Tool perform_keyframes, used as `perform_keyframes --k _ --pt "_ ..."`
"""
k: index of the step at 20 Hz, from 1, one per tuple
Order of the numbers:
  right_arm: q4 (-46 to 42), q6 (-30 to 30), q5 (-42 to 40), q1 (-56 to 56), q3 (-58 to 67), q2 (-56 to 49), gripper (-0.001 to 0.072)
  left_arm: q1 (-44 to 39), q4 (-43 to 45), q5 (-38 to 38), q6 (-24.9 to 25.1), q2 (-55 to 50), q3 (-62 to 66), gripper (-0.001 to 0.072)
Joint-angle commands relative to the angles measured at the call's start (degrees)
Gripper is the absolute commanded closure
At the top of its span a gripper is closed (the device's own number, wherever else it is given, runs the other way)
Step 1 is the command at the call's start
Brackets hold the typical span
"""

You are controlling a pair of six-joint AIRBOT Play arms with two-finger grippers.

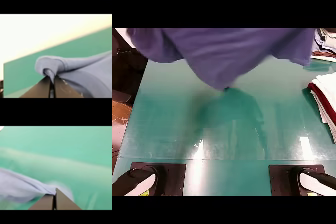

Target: Fold the shirts.

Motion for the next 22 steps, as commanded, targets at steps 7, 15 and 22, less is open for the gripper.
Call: perform_keyframes --k 7,15,22 --pt "0.22 0.26 10.25 -0.98 9.79 5.07 0.0700 -0.09 -12.44 -14.86 0.52 4.33 1.73 0.0677" --pt "-3.82 0.70 7.65 -0.98 2.75 -2.27 0.0699 -0.09 -6.80 -13.42 0.22 -5.33 1.70 0.0677" --pt "-3.76 0.94 -4.04 -0.98 -1.22 -23.26 0.0699 -0.09 -5.18 -7.17 0.07 -36.85 1.70 0.0676"
